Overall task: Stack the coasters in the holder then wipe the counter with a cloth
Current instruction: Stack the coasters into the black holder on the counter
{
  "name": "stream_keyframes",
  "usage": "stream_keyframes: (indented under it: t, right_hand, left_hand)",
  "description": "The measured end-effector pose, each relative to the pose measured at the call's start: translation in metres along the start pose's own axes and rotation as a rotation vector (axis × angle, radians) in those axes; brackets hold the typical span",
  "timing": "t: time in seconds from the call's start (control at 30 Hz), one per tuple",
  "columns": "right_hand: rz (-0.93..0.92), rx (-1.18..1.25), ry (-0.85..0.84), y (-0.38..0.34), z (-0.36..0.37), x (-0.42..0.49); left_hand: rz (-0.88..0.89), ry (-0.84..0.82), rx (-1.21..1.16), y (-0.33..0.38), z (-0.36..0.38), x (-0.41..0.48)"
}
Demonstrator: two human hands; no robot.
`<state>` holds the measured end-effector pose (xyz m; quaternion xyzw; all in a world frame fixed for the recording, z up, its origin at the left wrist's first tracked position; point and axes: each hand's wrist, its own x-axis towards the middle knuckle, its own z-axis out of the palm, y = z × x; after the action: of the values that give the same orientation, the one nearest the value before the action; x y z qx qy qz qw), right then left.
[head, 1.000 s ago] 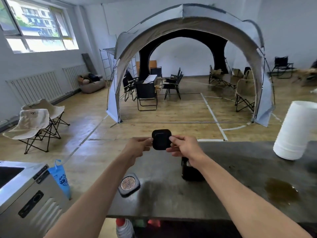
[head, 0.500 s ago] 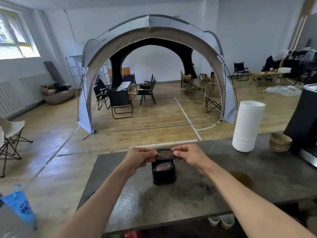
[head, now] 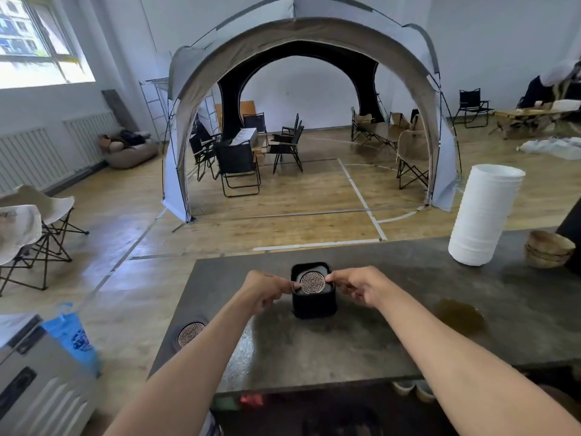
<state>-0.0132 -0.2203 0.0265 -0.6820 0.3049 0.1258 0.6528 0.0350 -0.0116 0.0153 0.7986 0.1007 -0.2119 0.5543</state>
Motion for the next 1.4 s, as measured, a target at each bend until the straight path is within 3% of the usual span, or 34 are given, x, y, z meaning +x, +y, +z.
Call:
stream_keyframes:
  t: [0.13,0.27,0.33,0.43,0.53,0.67,0.73,0.83,0.93,1.07,1.23,1.4]
  right_hand:
    - [0.195,0.072,-0.098,0.002,0.002,0.013]
    - [0.146,0.03,-0.076,0.0,0.005,0.005]
    - [-0.04,-0.073,0.047,-0.007,0.007,-0.003]
    - [-0.544,-0.139,0.271,-0.018,0.023,-0.021]
    - [-0.816,-0.228,0.171,-0.029,0.067,-0.046]
    - [-0.702,-0.413,-0.246,-0.015,0.151,-0.053]
    - [-0.581,-0.472,-0.321,0.003,0.185,-0.048]
    - [-0.532,-0.583,-0.256,0.024,0.219,-0.042]
    - [-0.611,-0.707,-0.154,0.035,0.236,-0.04]
    - [-0.577,-0.624,-0.178,0.04,0.236,-0.044]
    - [-0.551,-0.368,-0.196,0.006,0.187,-0.049]
    - [-0.541,-0.286,-0.03,-0.023,0.092,-0.049]
  left_hand:
    - [-0.031,-0.001,-0.012,0.0,0.002,0.001]
    - [0.036,0.037,-0.041,0.001,-0.001,-0.006]
    - [0.117,0.074,0.002,0.002,-0.012,-0.013]
    - [0.269,0.179,0.106,-0.002,-0.053,-0.023]
    - [0.319,0.282,0.209,-0.017,-0.104,-0.035]
    - [0.174,0.304,0.412,-0.052,-0.15,-0.049]
    - [0.136,0.286,0.582,-0.073,-0.162,-0.056]
    - [0.143,0.282,0.754,-0.099,-0.169,-0.064]
    - [0.209,0.339,0.73,-0.114,-0.17,-0.068]
    - [0.309,0.366,0.672,-0.115,-0.167,-0.071]
    - [0.605,0.317,0.569,-0.07,-0.146,-0.066]
    - [0.804,0.171,0.448,-0.01,-0.084,-0.045]
